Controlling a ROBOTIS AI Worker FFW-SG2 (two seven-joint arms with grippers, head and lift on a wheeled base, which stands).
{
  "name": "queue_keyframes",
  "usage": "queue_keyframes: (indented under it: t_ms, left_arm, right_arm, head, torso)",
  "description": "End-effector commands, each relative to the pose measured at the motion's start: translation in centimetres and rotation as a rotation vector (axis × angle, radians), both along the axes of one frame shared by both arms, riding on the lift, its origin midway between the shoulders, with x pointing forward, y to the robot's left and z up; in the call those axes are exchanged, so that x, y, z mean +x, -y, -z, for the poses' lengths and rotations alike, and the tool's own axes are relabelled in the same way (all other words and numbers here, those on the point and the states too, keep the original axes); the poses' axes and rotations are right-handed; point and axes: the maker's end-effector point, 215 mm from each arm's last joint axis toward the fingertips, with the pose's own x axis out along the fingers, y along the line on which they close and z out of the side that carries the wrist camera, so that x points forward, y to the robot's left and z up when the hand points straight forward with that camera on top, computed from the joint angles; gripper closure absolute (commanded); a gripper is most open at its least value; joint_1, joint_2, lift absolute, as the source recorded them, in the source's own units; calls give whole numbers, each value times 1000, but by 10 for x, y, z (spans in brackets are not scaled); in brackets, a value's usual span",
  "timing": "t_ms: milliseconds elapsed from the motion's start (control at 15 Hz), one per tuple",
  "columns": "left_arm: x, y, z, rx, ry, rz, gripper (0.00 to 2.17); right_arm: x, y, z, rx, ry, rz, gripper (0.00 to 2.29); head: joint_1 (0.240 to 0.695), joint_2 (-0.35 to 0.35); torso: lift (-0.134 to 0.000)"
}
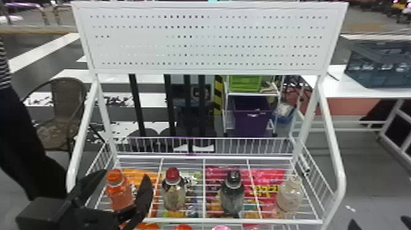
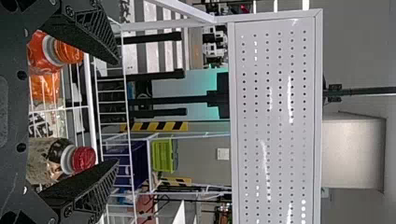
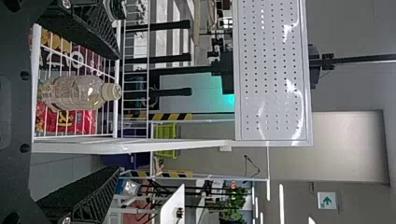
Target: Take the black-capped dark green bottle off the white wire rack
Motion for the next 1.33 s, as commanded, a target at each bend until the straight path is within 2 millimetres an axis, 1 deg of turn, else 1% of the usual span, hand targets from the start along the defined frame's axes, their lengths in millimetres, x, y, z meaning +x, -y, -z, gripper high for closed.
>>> queue_keyframes:
  t_ms: [0,467,600,667,733,800,867,1000,1067,1133,1200,1267]
  left_arm:
    - [0,0,0,0,-2,1,144]
    - [-2,1,-1,0,-1,2,144]
    - [-2,1,-1,-1,-2,2,144]
    - [-2,1,0,-2,-3,1,144]
    - [-2,1,-1,-2,0,2,144]
    - [-2,2,-1,-2,-2,3,144]
    - [-1,4,-2,-5,1,5,144]
    - [-1,5,-1,-3,-5,9,144]
    - [-1,5,-1,-3,-5,9,144]
    - [0,4,-2,-1,-3,6,144]
    - [0,3,0,1,-7,4,144]
    - [1,3,0,2,-8,4,144]
  right_arm:
    - [0,0,0,-1,0,-1,49]
    - [-2,-1,-3,-2,6,-3,49]
    - [-2,0,6,-2,-7,0,49]
    - [1,-5,17,2,-15,-5,49]
    - [3,-13,31,11,-30,-16,49]
    - [6,-20,40,19,-30,-26,49]
    - [12,-31,47,21,-1,-40,49]
    - [24,-54,72,20,-2,-75,53]
    - [31,-71,91,13,-23,-102,53]
    - [39,-83,108,14,-41,-117,53]
    - [47,-93,120,18,-53,-129,53]
    - [54,-107,132,24,-65,-147,53]
  head:
    - [499,0]
    - [499,0]
    - [499,0]
    - [499,0]
    - [499,0]
    - [499,0]
    - [499,0]
    - [499,0]
    - [499,0]
    - [499,0]
    - [499,0]
    - [499,0]
  torso:
    - [0]
    - [0]
    - [0]
    - [0]
    - [0]
    - [0]
    - [0]
    - [0]
    - [0]
    - [0]
    - [0]
    - [0]
